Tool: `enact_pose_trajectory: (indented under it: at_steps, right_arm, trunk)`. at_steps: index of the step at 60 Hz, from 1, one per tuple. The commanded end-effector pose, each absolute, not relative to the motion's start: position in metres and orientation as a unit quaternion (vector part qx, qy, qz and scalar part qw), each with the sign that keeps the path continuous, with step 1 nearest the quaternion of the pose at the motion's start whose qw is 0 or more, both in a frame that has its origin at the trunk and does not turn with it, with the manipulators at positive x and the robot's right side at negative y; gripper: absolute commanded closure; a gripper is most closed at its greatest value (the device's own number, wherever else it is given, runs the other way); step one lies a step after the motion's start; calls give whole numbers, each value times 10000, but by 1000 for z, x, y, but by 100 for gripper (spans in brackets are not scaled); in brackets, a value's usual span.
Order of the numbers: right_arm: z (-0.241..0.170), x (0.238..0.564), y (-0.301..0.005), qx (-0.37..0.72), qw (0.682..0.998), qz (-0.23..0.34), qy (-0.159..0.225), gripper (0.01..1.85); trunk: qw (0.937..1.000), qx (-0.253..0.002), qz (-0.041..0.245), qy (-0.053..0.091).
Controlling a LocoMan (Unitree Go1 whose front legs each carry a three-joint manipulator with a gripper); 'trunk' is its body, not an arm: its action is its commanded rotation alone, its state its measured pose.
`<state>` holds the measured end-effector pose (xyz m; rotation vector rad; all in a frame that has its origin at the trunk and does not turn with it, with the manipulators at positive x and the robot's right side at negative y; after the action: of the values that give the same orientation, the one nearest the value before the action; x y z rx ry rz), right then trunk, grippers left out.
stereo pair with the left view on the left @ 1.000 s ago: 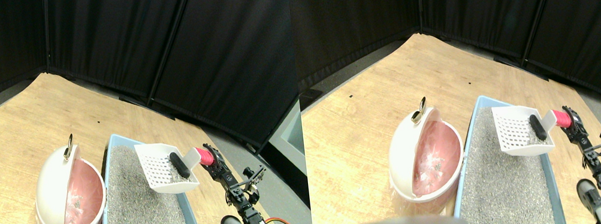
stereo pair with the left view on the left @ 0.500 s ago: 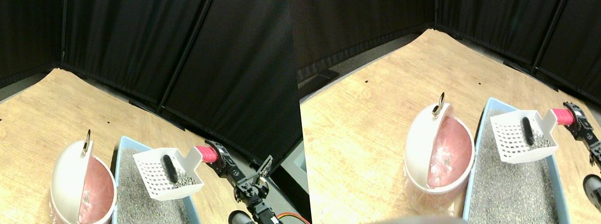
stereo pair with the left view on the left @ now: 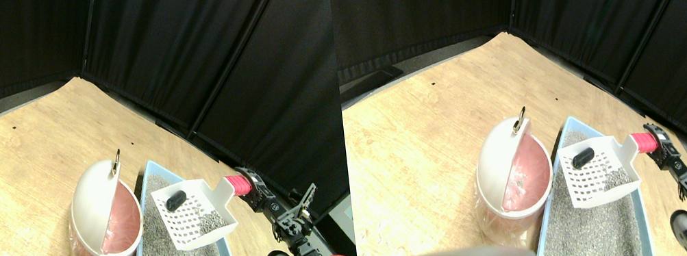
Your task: Scoop (unimanual)
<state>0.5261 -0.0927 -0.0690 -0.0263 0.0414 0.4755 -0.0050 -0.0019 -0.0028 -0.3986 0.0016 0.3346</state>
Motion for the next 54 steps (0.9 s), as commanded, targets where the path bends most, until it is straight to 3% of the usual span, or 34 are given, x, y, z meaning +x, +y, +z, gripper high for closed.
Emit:
enact_pose_trajectory:
  at_steps: [1,13,24,54]
  right_arm:
    - [-58,522,-86,-58,9704,2413,49,180]
    - [-61,522,-71,-185,9605,2776,89,180]
    - [-60,519,-62,-401,9611,2723,202,180]
    - [-68,531,-45,-1386,9447,2958,280,180]
  trunk:
    - [9589,-2178,1814,96]
    - [9536,-2302,1937,103]
    - [9503,-2388,1994,107]
    - [9468,-2494,2027,154]
